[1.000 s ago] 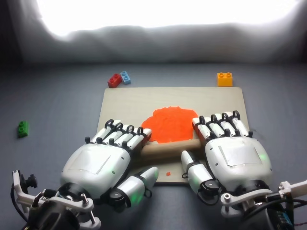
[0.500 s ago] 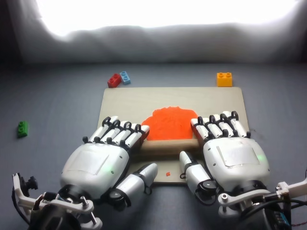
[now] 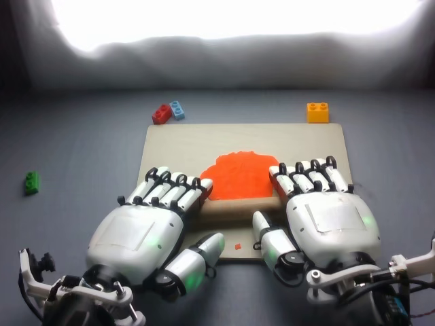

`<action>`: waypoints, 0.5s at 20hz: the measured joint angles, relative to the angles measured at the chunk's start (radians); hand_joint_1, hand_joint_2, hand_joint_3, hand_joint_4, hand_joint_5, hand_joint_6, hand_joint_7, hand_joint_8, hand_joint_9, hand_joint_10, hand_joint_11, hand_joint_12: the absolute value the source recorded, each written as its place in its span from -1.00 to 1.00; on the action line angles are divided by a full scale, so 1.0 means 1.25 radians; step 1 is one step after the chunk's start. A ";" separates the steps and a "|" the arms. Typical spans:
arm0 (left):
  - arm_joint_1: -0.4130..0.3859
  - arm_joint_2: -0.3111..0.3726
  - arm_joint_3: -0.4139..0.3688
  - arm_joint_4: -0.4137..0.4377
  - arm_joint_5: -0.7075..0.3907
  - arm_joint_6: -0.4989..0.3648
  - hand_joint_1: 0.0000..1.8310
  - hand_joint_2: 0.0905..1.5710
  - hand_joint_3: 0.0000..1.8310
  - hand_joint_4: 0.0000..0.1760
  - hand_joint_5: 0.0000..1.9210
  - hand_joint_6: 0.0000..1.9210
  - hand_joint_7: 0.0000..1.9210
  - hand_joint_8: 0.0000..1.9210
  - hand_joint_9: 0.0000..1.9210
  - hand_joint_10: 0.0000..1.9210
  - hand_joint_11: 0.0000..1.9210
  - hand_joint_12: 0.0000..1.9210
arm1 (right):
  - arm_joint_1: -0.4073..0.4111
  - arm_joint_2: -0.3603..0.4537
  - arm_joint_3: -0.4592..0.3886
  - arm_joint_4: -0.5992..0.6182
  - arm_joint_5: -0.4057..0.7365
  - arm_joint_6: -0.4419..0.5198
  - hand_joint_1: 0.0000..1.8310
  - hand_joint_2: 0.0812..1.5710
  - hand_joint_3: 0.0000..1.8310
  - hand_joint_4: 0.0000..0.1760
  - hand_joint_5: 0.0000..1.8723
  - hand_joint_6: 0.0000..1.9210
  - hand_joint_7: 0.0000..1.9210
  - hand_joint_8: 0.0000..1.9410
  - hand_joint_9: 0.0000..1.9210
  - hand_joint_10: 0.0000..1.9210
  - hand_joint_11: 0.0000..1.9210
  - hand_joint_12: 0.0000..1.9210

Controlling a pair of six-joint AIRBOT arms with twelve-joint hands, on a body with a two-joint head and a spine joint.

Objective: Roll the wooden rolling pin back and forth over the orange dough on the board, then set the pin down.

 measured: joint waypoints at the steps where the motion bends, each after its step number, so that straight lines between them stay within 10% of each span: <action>1: 0.001 0.000 -0.006 -0.003 -0.001 -0.003 -1.00 0.91 -1.00 -1.00 -0.79 -1.00 -0.79 -1.00 -0.87 -1.00 -1.00 -0.92 | 0.002 0.000 0.000 0.000 0.001 0.000 -1.00 1.00 -0.95 -1.00 -0.68 -0.99 -0.68 -1.00 -0.79 -1.00 -1.00 -0.67; 10: 0.000 0.000 -0.018 -0.001 0.000 -0.002 -1.00 0.92 -1.00 -1.00 -0.80 -1.00 -0.79 -1.00 -0.89 -1.00 -1.00 -0.94 | 0.002 0.003 0.000 0.000 0.000 0.000 -1.00 1.00 -0.96 -1.00 -0.75 -1.00 -0.73 -0.99 -0.82 -0.99 -1.00 -0.89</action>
